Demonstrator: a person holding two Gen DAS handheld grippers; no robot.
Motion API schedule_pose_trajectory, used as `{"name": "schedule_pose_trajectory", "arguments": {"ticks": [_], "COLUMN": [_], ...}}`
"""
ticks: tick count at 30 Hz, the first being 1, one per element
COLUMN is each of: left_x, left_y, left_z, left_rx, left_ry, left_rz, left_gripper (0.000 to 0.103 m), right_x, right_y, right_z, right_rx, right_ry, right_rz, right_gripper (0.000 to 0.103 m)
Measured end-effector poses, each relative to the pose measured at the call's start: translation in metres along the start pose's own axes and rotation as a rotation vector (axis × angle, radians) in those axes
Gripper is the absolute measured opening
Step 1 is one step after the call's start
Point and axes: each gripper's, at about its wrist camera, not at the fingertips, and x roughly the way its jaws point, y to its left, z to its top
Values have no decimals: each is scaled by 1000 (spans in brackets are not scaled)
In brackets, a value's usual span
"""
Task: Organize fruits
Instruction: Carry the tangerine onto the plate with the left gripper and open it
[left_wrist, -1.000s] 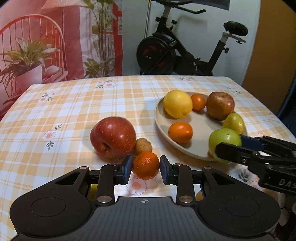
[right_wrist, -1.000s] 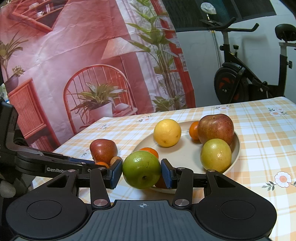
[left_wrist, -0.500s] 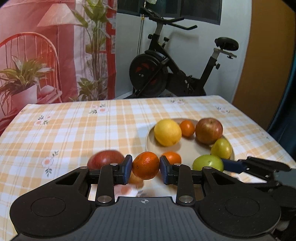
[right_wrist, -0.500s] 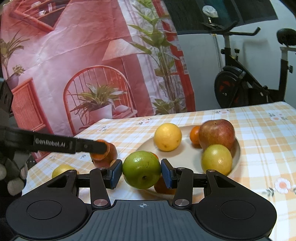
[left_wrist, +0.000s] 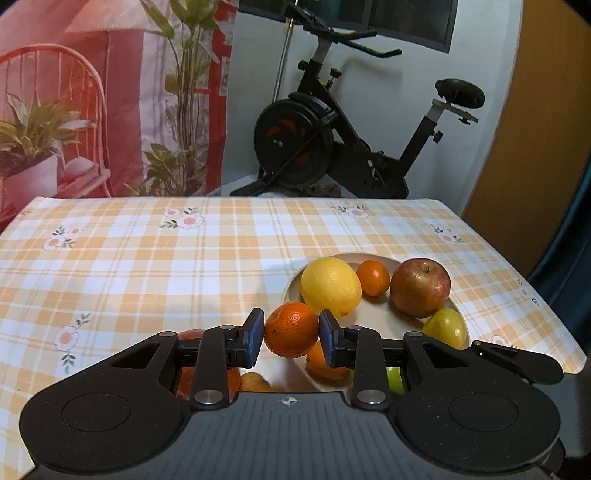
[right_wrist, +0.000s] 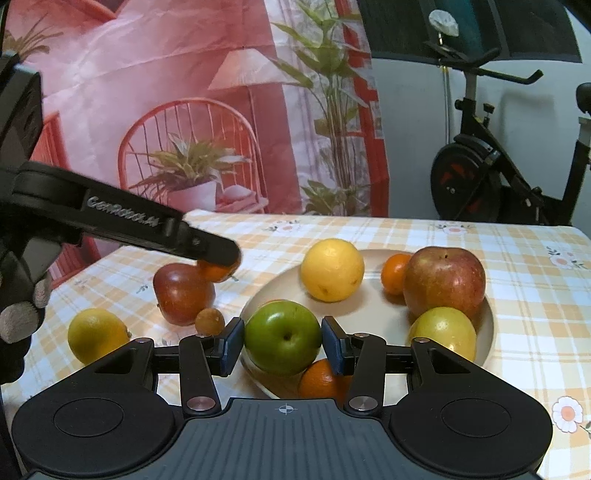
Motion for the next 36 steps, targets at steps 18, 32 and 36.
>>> {"name": "schedule_pose_trajectory", "arguments": {"ticks": [18,32,36], "left_x": [44,55,56], "left_y": [-2,-2,-1], "left_z": [10,8,9], "left_rx": [-20,-22,-32], "left_ry": [61,94,97], "left_rz": [-27,-31,-38], "left_gripper": [34,34,34], "right_x": [2,4,3], "right_y": [-6,-8,-8], "right_z": [-2,-1,-1], "right_rx": [13,22,22], "right_ry": [13,16,16], "right_rz": [7,10,10], "right_gripper": [44,51,53]}}
